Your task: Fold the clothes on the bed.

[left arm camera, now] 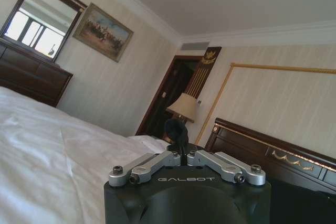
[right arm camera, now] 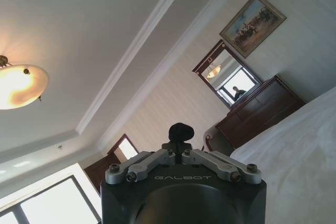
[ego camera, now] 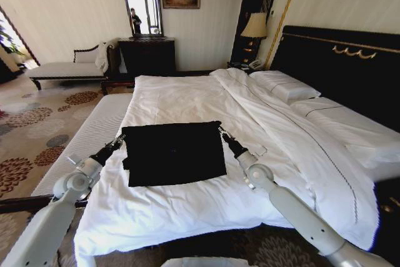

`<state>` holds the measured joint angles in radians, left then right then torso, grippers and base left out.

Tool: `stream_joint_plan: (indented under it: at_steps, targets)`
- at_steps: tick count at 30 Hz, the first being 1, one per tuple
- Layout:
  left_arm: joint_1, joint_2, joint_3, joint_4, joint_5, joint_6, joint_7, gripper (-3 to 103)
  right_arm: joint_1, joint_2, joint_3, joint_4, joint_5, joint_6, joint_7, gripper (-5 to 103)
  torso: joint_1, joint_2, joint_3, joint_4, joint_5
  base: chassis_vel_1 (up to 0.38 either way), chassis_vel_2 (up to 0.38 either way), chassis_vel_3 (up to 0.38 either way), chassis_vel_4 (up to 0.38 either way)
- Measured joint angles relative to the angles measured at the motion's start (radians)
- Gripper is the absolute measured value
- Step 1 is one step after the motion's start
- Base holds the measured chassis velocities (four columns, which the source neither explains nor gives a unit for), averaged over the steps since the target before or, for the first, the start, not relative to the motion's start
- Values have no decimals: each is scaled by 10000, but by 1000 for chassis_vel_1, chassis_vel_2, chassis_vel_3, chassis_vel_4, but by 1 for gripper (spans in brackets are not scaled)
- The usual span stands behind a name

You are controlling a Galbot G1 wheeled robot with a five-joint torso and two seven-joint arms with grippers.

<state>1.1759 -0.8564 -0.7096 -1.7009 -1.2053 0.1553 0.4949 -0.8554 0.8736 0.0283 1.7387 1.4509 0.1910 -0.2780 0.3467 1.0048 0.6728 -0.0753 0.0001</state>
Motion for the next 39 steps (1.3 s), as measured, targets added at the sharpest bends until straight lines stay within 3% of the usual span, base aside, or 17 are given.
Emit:
stream_joint_plan:
  at_steps: [21,30,34,35,36,38,39]
  targets:
    - [960,332,-1106,-1494,-491,33,-22,0,-609,-467,746,1045,-8,161,-51,1,0,0,1,0,-1,0,0,0,0]
    - [1735,501,-1538,-3161,-821,99,-381,0,-1445,-939,1469,2405,-265,218,462,1,0,0,1,4,0,0,0,0,0]
    - [1833,933,-1545,-3595,-1032,105,-720,0,-2997,-1435,3168,3823,-289,13,997,1,0,0,0,0,-2,0,0,0,0]
    - [1833,933,-1545,-3595,-1032,105,-720,0,-2997,-1435,3168,3823,-289,13,997,1,0,0,0,0,-2,0,0,0,0]
    - [1922,1032,-1554,-3731,-1114,118,-858,0,-3620,-1586,3715,4247,-299,-87,1228,1,-1,0,0,-20,-2,0,0,0,0]
    - [2258,1080,-1638,-4000,-1167,179,-1160,0,-4310,-1803,4272,4897,-298,-296,2033,1,-2,1,-1,-7,0,0,0,0,0]
    - [2258,1080,-1638,-4000,-1167,179,-1160,0,-4310,-1803,4272,4897,-298,-296,2033,1,-2,1,-1,-7,0,0,0,0,0]
